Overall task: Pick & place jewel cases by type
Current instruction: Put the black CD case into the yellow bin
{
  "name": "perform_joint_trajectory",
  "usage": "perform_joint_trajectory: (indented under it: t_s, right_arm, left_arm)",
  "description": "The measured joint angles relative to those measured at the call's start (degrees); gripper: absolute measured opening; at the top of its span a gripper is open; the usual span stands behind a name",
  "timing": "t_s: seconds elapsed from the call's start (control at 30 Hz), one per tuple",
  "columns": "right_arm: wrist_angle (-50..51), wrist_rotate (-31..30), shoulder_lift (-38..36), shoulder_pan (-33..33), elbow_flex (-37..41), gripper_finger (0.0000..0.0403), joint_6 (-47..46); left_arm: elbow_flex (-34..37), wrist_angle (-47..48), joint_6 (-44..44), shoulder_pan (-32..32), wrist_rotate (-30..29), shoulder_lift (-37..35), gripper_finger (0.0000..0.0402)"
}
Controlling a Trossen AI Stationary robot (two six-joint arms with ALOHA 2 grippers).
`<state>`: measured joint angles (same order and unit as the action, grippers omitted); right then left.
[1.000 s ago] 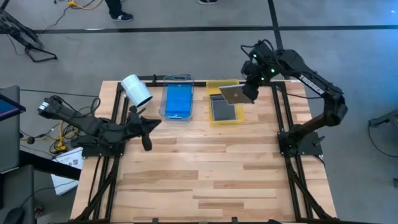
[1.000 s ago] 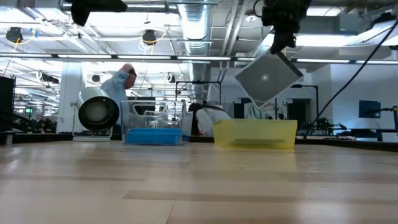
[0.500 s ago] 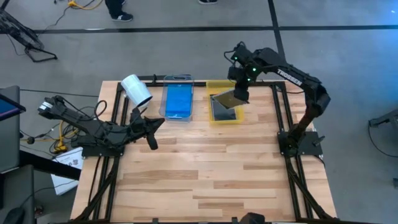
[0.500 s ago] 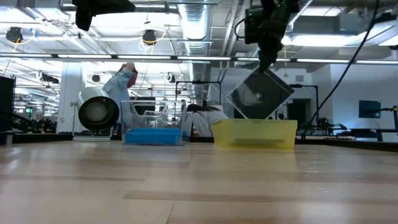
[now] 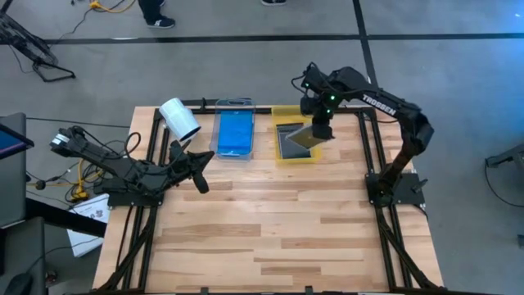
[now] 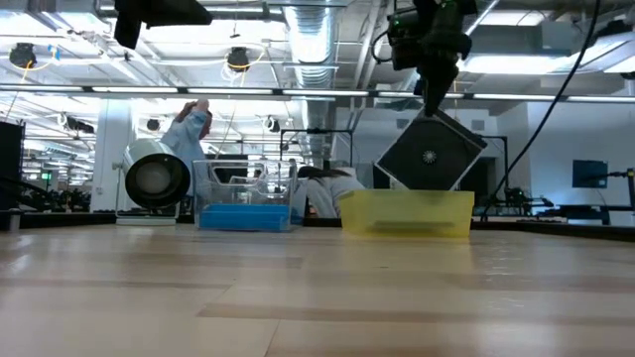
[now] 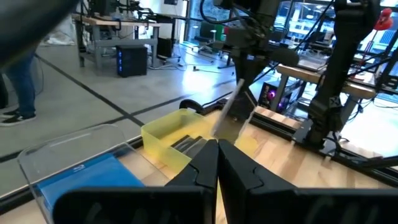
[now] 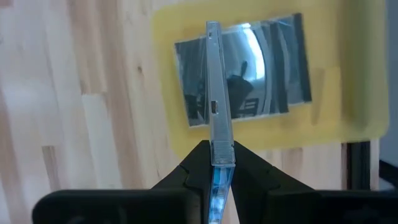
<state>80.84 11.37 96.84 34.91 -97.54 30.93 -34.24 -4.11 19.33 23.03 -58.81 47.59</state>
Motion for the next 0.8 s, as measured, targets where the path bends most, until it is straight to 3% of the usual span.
perform_joint_trajectory:
  t_s: [0.8]
  right_arm:
    - [2.0,-2.7,0.0,-8.8,0.0,0.0044,-0.9]
  left_arm:
    - [0.0,0.3,-0.2,0.0,1.6,0.0,0.0000]
